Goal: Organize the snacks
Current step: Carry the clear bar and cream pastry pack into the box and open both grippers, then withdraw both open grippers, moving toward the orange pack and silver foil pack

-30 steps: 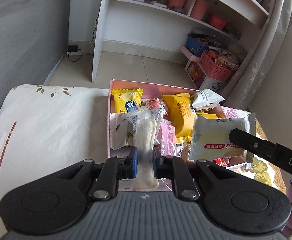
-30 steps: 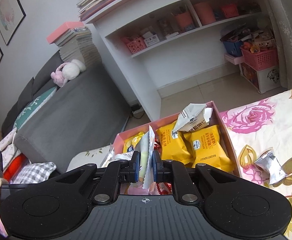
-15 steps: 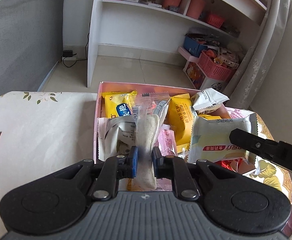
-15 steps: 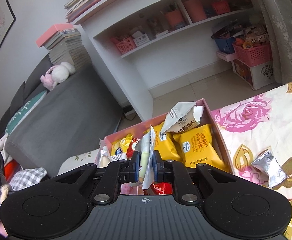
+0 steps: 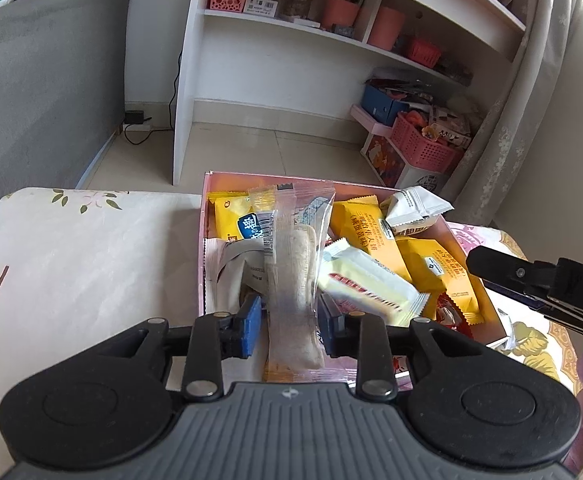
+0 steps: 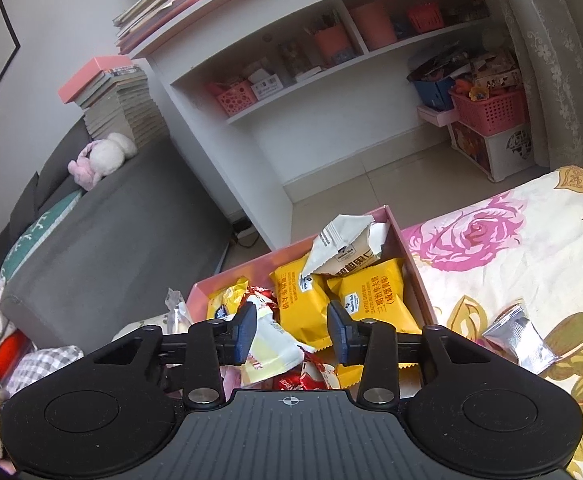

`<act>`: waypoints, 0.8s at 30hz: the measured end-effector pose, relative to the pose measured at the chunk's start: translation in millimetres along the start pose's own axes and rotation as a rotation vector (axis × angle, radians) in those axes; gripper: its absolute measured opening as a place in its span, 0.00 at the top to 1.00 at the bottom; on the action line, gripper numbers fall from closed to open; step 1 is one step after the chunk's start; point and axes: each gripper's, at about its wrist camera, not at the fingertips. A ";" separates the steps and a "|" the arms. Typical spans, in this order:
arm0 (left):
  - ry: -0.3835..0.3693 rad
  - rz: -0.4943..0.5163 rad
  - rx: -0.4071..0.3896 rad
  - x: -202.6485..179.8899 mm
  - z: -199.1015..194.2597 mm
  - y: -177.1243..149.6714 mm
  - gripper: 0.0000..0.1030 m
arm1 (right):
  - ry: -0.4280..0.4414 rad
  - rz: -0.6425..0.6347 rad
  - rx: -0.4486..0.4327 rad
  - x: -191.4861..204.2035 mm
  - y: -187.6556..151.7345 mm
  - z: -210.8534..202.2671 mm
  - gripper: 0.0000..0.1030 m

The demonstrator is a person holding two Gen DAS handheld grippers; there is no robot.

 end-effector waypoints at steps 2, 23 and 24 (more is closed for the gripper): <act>0.012 0.016 -0.001 -2.2 -3.5 -1.1 0.66 | 0.003 -0.005 0.001 0.7 0.2 -3.0 0.60; 0.073 -0.044 0.031 20.0 -55.6 -44.6 0.06 | -0.040 -0.127 0.029 -1.6 -21.2 -68.0 0.19; 0.078 -0.048 0.033 21.1 -56.9 -49.3 0.04 | -0.052 -0.134 0.028 -2.9 -23.4 -70.9 0.16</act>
Point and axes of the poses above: each gripper's, at about its wrist camera, not at the fingertips, and z roughly the way its jaws point, x to its left, y to its top, and after that the axes turned 9 degrees about x, right-handed
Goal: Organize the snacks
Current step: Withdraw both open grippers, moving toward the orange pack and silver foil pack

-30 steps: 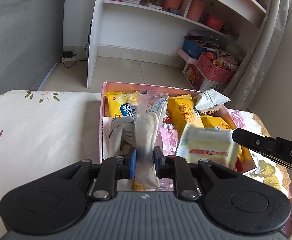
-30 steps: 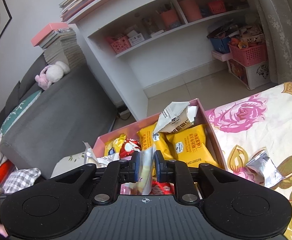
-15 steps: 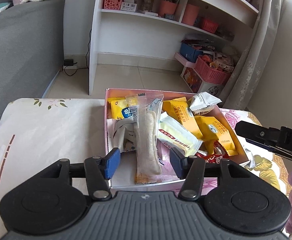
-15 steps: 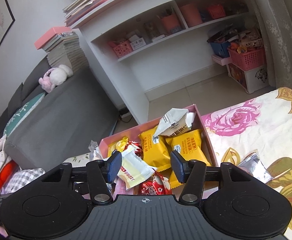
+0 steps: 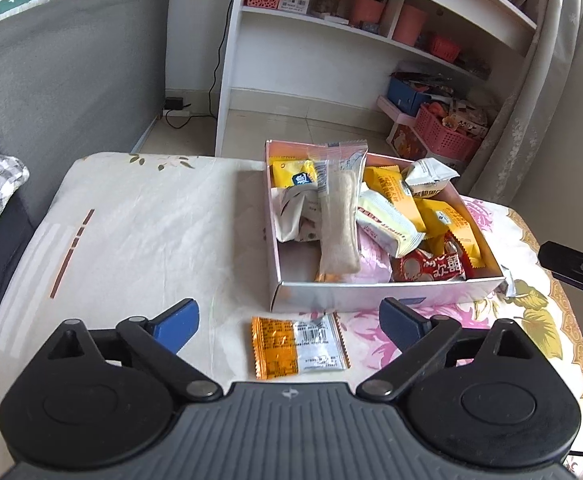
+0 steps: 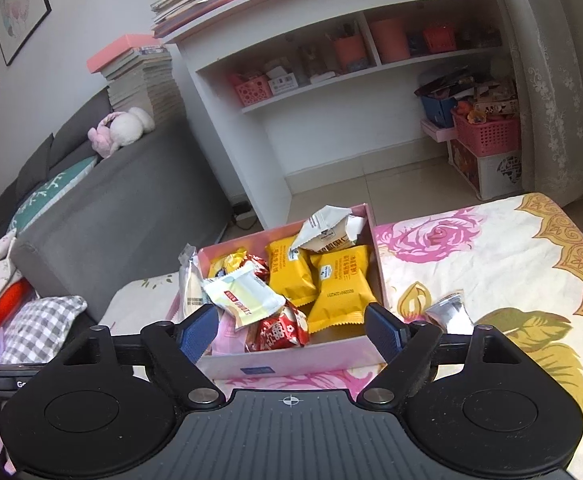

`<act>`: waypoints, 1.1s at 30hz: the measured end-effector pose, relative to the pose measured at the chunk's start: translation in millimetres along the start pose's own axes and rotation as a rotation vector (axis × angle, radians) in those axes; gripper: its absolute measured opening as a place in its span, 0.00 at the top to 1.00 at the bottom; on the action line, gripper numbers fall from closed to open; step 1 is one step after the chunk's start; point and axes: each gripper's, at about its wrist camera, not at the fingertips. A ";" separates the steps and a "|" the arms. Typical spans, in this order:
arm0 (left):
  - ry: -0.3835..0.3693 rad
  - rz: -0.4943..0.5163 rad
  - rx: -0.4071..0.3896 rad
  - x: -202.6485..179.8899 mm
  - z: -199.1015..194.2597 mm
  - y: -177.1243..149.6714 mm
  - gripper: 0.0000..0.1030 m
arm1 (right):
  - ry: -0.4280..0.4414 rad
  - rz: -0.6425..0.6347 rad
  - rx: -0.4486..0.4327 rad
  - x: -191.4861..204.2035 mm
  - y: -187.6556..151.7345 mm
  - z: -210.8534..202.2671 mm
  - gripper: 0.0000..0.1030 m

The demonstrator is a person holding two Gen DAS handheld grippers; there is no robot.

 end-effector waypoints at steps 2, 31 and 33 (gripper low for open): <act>0.010 -0.012 -0.004 2.9 -0.8 -10.6 0.01 | -0.036 -0.029 -0.019 -1.1 -6.4 -4.4 0.09; 0.116 0.025 -0.046 -16.0 50.1 -62.9 0.00 | -0.350 -0.204 0.125 -68.7 -62.0 34.1 0.08; 0.138 0.016 -0.054 -18.5 53.5 -60.2 0.00 | -0.354 -0.188 0.139 -73.7 -60.1 41.5 0.08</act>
Point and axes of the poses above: each gripper's, at about its wrist camera, not at the fingertips, and z roughly the way its jaws point, x to its left, y to its top, and after that the axes turned 9 degrees about x, right-handed
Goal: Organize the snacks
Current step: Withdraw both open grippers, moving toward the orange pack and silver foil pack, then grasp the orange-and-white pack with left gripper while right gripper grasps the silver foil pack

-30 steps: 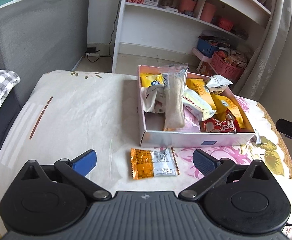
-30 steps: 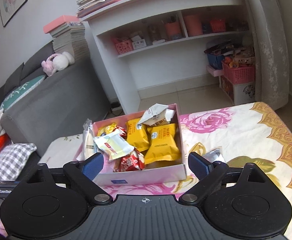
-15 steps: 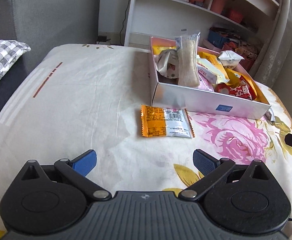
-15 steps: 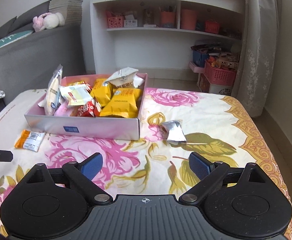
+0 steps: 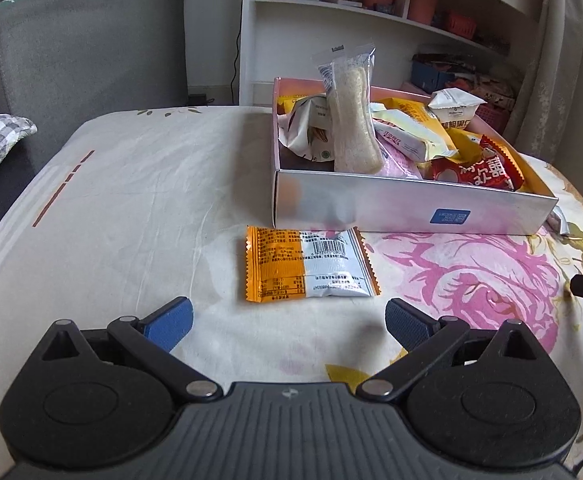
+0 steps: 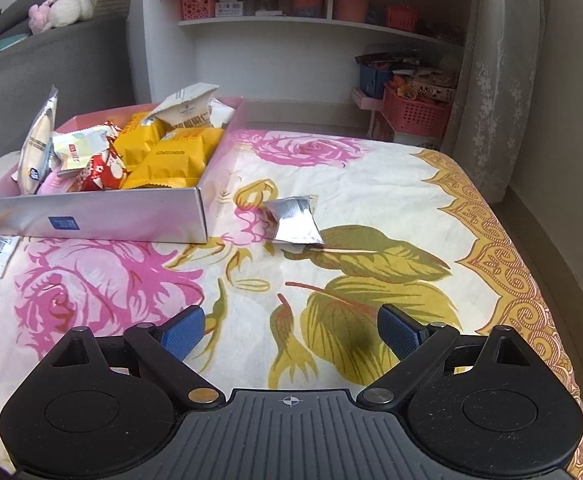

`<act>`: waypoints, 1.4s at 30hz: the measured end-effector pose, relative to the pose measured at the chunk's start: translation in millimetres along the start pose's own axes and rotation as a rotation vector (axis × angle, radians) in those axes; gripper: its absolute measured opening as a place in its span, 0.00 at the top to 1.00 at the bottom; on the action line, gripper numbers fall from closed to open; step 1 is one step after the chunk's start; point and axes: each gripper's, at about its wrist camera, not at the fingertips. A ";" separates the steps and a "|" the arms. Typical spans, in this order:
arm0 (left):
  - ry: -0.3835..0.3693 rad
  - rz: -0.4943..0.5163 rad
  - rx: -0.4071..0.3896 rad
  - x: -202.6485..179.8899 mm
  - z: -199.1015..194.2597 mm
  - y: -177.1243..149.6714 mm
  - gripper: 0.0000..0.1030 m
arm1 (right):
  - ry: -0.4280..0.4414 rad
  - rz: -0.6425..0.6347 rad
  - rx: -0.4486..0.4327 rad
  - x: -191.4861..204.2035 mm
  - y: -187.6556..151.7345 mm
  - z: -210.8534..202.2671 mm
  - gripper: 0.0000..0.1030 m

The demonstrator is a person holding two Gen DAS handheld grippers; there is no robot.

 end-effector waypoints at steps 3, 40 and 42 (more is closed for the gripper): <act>0.035 -0.006 -0.009 -5.8 3.8 2.4 0.00 | 0.011 0.028 0.005 -4.8 4.4 9.7 0.07; 0.006 -0.025 -0.006 -13.5 -2.1 14.0 0.49 | 0.055 0.016 -0.091 7.0 46.5 28.0 0.70; 0.000 -0.029 0.002 -11.9 -3.0 15.0 0.50 | 0.057 0.021 -0.103 6.5 47.3 21.2 0.70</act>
Point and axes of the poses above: each gripper's, at about its wrist camera, not at the fingertips, and z roughly the way its jaws point, x to its left, y to its top, and after that the axes turned 9 degrees about x, right-handed
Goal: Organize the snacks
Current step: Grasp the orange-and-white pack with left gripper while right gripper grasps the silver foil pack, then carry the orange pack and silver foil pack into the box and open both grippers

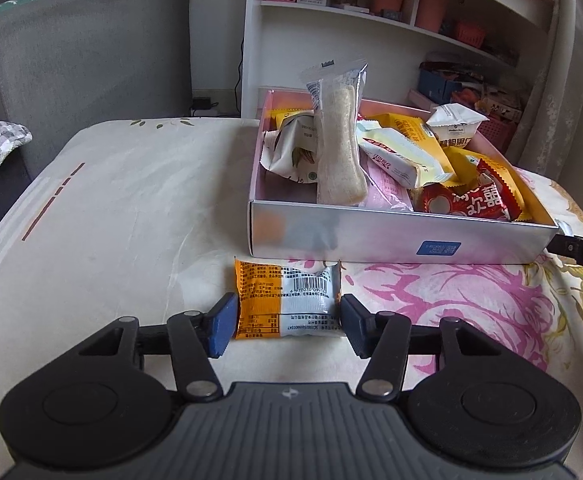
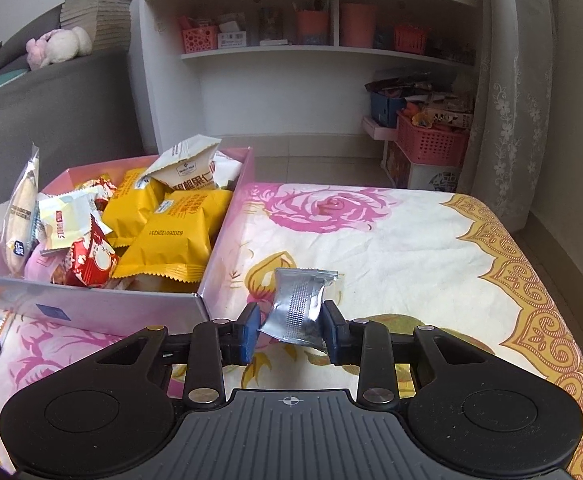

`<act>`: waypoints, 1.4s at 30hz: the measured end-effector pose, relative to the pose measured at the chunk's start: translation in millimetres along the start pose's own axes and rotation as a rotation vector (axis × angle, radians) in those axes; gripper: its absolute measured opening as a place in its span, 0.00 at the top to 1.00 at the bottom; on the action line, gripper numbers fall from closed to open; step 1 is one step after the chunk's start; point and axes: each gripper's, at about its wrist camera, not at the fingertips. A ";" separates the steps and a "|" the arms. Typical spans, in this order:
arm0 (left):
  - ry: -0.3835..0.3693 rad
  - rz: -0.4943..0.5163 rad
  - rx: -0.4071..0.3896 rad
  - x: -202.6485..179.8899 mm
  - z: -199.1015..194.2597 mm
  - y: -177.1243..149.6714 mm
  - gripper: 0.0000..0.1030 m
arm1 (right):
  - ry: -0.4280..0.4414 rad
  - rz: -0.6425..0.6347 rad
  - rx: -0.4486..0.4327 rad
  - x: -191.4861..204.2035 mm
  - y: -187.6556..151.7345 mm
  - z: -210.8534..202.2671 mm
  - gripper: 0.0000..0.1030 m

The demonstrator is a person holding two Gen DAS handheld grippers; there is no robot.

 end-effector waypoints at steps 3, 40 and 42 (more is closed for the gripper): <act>-0.012 -0.005 0.010 2.9 -1.8 -0.1 0.51 | 0.006 0.008 -0.011 -0.2 2.2 -10.7 0.70; -0.257 -0.045 -0.042 2.5 -55.7 25.9 0.58 | 0.196 0.106 -0.019 50.1 11.2 -76.0 0.69; -0.273 -0.048 -0.055 -2.7 -56.0 29.4 0.58 | 0.214 0.156 -0.022 49.9 15.2 -73.2 0.69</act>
Point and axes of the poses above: each gripper's, at about its wrist camera, not at the fingertips, and z roughly the way its jaws point, x to its left, y to its top, and after that the axes turned 9 degrees about x, right-handed
